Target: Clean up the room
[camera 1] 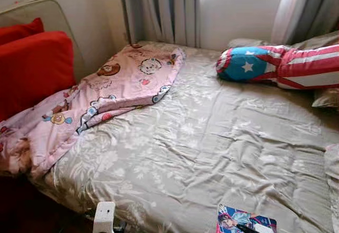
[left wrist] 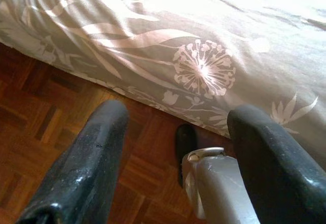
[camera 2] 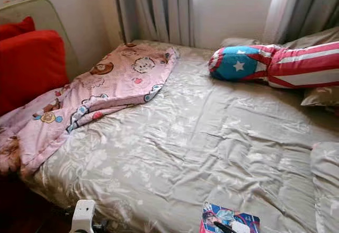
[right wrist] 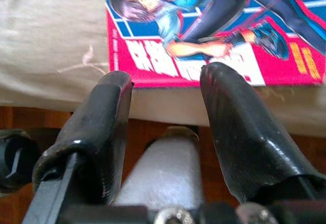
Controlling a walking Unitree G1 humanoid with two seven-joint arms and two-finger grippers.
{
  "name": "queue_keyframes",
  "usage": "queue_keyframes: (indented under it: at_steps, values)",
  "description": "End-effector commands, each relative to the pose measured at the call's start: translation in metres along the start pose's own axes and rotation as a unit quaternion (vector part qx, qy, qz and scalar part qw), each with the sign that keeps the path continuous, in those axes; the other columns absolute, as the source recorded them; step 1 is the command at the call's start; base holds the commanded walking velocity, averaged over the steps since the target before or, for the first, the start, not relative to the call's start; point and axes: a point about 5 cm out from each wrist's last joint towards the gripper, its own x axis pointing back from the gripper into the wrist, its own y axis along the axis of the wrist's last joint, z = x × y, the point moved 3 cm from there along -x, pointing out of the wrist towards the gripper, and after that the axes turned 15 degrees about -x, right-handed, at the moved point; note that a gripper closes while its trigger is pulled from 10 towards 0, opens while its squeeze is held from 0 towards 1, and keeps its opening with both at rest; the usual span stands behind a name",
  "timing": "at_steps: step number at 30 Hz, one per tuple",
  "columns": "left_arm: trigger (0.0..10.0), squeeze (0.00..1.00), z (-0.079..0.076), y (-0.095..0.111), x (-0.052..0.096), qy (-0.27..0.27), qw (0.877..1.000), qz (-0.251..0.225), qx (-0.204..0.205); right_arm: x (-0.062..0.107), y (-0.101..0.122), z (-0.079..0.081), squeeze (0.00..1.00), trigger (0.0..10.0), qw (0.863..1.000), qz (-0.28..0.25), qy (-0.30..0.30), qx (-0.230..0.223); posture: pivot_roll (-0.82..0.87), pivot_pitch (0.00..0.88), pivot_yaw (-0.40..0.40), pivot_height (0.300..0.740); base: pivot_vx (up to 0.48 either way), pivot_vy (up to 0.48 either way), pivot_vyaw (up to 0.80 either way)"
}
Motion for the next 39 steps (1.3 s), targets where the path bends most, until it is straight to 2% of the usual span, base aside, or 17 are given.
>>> queue_keyframes:
  at_steps: [1,8,39]
  values:
    - [10.0,0.00,0.0030,-0.0063,0.0012,0.005,1.000,0.014,0.004,-0.0003,0.0003,0.0011,0.00,10.0,1.000,-0.001,0.001,-0.006,-0.01,0.000,0.016,0.740,0.000,0.000,0.00]
    - [10.0,0.00,0.0017,-0.0089,0.0017,0.003,1.000,0.020,-0.001,-0.0003,-0.0004,0.0011,0.00,10.0,1.000,0.002,0.002,-0.003,-0.01,0.000,0.016,0.740,0.000,0.229,0.00]
    - [10.0,0.00,-0.0003,-0.0092,0.0016,0.004,1.000,0.023,-0.006,-0.0011,0.0015,0.0032,0.00,10.0,1.000,0.006,0.008,0.008,-0.01,0.000,0.020,0.740,0.000,0.400,0.00]
